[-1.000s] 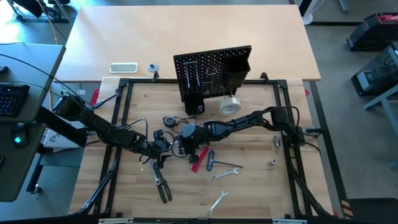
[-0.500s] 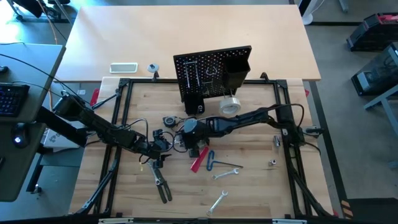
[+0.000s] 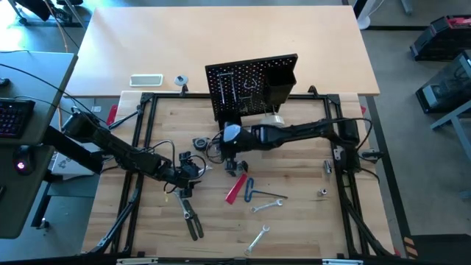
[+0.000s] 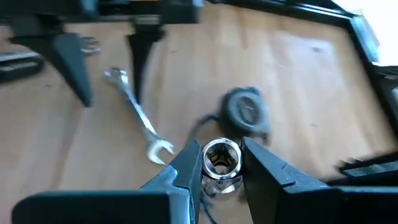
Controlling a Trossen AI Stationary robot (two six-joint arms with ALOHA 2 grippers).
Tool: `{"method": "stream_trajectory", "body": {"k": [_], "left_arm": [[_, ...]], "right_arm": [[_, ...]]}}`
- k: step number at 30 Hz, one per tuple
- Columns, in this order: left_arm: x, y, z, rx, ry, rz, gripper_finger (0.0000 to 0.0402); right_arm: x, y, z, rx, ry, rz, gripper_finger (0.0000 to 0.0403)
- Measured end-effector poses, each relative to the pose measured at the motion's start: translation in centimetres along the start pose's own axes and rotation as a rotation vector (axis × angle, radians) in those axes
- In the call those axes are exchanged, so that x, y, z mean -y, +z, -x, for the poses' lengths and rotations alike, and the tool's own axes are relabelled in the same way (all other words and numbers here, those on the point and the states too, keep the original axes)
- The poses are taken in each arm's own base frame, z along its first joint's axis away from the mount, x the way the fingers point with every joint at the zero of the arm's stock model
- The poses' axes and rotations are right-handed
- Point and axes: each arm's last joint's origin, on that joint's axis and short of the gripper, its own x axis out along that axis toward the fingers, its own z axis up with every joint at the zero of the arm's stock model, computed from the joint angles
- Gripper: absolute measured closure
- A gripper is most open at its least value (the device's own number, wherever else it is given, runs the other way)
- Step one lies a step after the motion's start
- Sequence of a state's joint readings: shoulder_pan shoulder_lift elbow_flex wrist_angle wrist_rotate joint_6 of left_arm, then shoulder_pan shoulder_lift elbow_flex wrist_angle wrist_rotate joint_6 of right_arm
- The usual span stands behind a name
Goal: Hang tools onto peg board
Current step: Put the bottom left socket into the bottom black bin on the peg board
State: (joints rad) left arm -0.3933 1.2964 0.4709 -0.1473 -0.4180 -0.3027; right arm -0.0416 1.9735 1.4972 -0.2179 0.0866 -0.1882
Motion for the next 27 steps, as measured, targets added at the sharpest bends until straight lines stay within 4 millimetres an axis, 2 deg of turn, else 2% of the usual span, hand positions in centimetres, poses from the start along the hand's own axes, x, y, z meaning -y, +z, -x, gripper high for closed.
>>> {"method": "stream_trajectory", "body": {"k": [9,19,27], "left_arm": [[-0.1,-0.1,0.0,-0.009,0.016,-0.007,0.017],[-0.1,-0.1,0.0,-0.005,0.024,-0.013,0.017],[-0.1,-0.1,0.0,-0.002,0.027,-0.012,0.017]], "right_arm": [[3.0,0.9,3.0,-0.002,-0.161,-0.013,0.0324],[6.2,0.1,3.1,-0.021,-0.27,-0.09,0.0324],[7.6,-0.3,3.1,-0.017,-0.301,-0.121,0.0324]]}}
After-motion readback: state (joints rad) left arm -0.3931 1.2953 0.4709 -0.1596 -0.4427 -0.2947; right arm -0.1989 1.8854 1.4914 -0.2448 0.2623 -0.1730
